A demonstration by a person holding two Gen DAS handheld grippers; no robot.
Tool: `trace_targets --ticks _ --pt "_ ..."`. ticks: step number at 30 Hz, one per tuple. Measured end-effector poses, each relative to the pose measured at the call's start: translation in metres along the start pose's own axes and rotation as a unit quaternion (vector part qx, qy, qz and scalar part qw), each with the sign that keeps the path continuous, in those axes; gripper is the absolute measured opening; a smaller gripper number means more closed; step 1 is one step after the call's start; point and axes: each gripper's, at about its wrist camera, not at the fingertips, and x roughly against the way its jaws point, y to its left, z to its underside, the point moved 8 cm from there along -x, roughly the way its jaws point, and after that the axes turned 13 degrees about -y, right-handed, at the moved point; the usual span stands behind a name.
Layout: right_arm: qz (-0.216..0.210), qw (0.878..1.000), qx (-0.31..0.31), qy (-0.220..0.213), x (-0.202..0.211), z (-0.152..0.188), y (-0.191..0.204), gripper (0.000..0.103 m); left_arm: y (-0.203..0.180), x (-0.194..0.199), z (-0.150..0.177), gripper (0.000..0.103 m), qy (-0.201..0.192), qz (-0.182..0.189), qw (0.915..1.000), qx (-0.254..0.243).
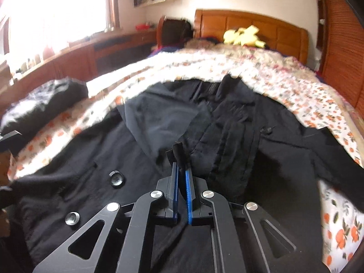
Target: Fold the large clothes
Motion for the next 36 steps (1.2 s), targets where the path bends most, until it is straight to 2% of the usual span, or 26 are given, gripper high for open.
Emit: trace_targets --ticks 7,12,17,28,36 --pt "0.007 0.998 -0.034 -0.056 0.061 -0.017 -0.019 0.004 -0.009 0.0 -0.005 0.101 -0.006 0.008 0.9999 -0.003" --pt "0.014 0.997 -0.036 -0.069 0.083 -0.015 -0.026 0.004 -0.013 -0.003 -0.006 0.101 -0.006 0.012 0.9999 -0.003" --pt "0.019 0.997 -0.041 -0.068 0.097 -0.005 -0.034 0.004 -0.019 -0.006 -0.005 0.101 -0.004 0.016 0.9998 -0.005" --pt "0.042 0.997 -0.055 -0.029 0.123 0.045 -0.049 0.005 -0.041 -0.017 -0.001 0.101 0.002 0.031 0.9994 -0.016" --pt "0.051 0.996 -0.052 -0.044 0.147 0.043 -0.061 0.012 -0.057 -0.03 0.002 0.101 0.006 0.039 0.9989 -0.023"
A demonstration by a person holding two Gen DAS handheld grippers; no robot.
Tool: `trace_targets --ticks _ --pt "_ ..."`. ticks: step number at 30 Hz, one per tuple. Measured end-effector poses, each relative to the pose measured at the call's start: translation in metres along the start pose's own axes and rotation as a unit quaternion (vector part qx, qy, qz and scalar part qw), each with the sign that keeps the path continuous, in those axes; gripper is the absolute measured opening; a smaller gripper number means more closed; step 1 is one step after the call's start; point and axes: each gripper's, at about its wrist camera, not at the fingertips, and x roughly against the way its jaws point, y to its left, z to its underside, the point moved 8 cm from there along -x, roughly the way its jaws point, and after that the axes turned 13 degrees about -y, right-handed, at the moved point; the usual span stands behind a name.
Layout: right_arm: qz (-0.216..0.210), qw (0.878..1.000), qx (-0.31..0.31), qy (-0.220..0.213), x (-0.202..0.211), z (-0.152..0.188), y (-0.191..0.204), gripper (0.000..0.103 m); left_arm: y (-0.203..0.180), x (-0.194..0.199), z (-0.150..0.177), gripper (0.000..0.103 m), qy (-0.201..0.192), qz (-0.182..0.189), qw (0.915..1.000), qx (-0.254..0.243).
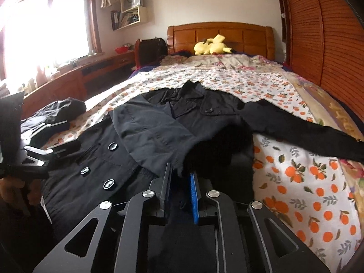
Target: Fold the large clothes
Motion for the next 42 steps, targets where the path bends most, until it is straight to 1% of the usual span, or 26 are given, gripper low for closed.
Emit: trace_targets --ticks 5,10,14,17,21,25,30,34,39,42 --pt "0.008 1.0 0.009 -0.024 0.011 -0.015 -0.009 0.014 -0.009 -0.006 0.001 0.101 0.0 0.005 1.0 -0.004" --pt "0.007 0.999 0.017 -0.028 0.002 -0.026 -0.014 0.024 -0.018 -0.01 0.001 0.101 -0.003 0.013 0.9999 -0.006" --pt "0.002 0.999 0.034 -0.004 -0.026 -0.021 -0.013 0.024 -0.025 -0.013 0.003 0.101 -0.004 0.017 0.9998 -0.008" --pt "0.001 0.999 0.048 0.024 -0.049 -0.01 -0.013 0.024 -0.03 -0.014 0.005 0.101 -0.004 0.021 0.9997 -0.011" --pt "0.007 0.996 0.068 0.061 -0.071 0.013 -0.017 0.032 -0.036 -0.012 0.005 0.1 -0.005 0.024 0.9996 -0.018" --pt "0.006 0.994 0.055 0.092 -0.081 0.033 -0.027 0.034 -0.038 -0.003 -0.002 0.101 -0.007 0.027 0.9995 -0.014" --pt "0.0 0.995 0.04 0.096 -0.082 0.041 -0.032 0.035 -0.04 0.01 -0.019 0.101 -0.014 0.031 0.9994 -0.008" --pt "0.0 0.994 0.04 0.098 -0.081 0.043 -0.032 0.035 -0.04 0.013 -0.034 0.101 -0.023 0.02 0.9992 -0.025" --pt "0.002 0.994 0.044 0.096 -0.082 0.042 -0.031 0.035 -0.031 0.005 -0.047 0.1 -0.031 0.012 0.9992 -0.022" --pt "0.004 0.994 0.045 0.095 -0.082 0.042 -0.031 0.036 -0.026 -0.009 -0.052 0.1 -0.034 0.013 0.9992 -0.018"
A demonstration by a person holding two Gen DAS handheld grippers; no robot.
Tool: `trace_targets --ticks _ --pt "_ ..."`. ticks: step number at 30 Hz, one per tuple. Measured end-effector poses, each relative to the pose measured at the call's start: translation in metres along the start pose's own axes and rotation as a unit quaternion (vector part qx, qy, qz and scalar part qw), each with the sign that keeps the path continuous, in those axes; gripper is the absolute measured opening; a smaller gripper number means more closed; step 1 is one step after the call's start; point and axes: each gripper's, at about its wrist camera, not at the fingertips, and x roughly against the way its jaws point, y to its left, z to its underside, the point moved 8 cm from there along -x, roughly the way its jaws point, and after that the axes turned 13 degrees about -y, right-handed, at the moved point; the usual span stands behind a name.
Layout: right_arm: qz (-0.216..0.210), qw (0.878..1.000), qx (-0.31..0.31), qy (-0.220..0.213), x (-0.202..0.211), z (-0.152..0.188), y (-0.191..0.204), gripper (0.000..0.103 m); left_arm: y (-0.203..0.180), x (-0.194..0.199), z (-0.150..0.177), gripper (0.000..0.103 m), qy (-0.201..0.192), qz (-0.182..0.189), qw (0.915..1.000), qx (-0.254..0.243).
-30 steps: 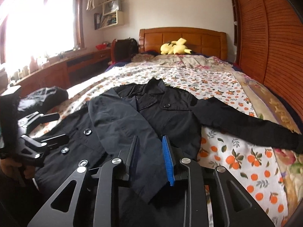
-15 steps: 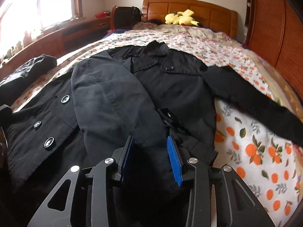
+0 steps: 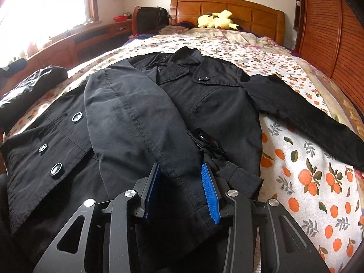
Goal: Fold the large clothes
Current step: 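Open the right gripper and lift it off the folded sleeve, then move the open right gripper toward the other outstretched coat sleeve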
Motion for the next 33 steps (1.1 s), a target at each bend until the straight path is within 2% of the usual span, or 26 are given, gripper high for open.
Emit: trace_targets --ticks 8,20,25,29,30,33 --pt "0.0 1.0 0.001 -0.001 0.0 0.0 0.0 0.036 0.01 -0.044 0.013 0.101 0.006 0.002 1.0 0.0" --pt "0.003 1.0 0.005 -0.007 0.002 -0.003 0.001 0.037 0.016 -0.086 0.058 0.101 0.039 0.01 0.9991 0.012" --pt "0.005 1.0 0.006 -0.021 0.009 -0.007 0.003 0.045 0.019 -0.088 0.069 0.101 0.041 0.006 0.9989 0.022" --pt "0.006 0.999 -0.003 -0.049 0.028 -0.021 0.002 0.05 0.025 -0.085 0.069 0.101 0.032 0.001 0.9989 0.033" --pt "0.01 0.998 -0.004 -0.057 0.033 -0.025 -0.001 0.053 0.026 -0.084 0.068 0.101 0.028 0.001 0.9989 0.036" --pt "0.031 0.997 -0.011 -0.076 0.047 -0.038 -0.017 0.054 0.028 -0.081 0.066 0.101 0.02 -0.001 0.999 0.039"
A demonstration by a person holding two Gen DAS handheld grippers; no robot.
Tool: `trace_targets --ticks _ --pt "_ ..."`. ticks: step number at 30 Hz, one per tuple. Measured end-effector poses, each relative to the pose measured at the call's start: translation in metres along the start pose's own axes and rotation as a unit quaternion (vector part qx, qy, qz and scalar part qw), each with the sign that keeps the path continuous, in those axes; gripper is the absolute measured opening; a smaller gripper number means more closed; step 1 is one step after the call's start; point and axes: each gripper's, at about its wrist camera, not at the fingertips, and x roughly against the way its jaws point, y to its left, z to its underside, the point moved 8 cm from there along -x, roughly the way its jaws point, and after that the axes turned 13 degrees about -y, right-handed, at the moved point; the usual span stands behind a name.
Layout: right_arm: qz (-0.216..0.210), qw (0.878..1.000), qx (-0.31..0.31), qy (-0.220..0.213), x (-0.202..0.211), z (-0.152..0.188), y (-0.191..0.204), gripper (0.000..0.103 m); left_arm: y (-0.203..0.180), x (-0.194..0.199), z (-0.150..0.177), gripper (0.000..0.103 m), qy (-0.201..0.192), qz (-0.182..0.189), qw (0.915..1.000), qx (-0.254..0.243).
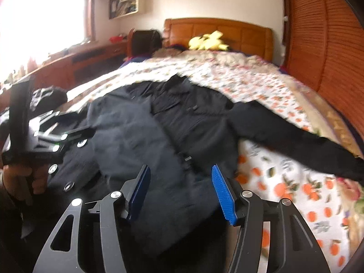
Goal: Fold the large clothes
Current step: 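Move the open right gripper toward the other outstretched coat sleeve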
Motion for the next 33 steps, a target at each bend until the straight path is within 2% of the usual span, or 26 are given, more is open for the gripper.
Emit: trace_targets --ticks 4,12,20,29,33 --pt "0.035 0.999 -0.02 -0.011 0.007 -0.017 -0.035 0.054 -0.003 0.006 -0.004 0.1 -0.01 -0.001 0.9999 -0.006" --pt "0.121 0.992 -0.04 0.008 0.0 -0.027 -0.116 0.054 -0.01 0.018 -0.009 0.1 -0.022 0.009 0.9995 -0.02" --pt "0.174 0.98 -0.089 0.038 -0.014 -0.003 -0.173 0.054 -0.012 0.035 -0.019 0.101 -0.041 0.021 0.9987 -0.022" --pt "0.208 0.965 -0.146 0.065 -0.025 0.017 -0.219 0.055 -0.009 0.048 -0.03 0.101 -0.058 0.03 0.9976 -0.025" --pt "0.219 0.959 -0.164 0.076 -0.032 0.023 -0.236 0.06 -0.008 0.05 -0.033 0.101 -0.061 0.03 0.9974 -0.024"
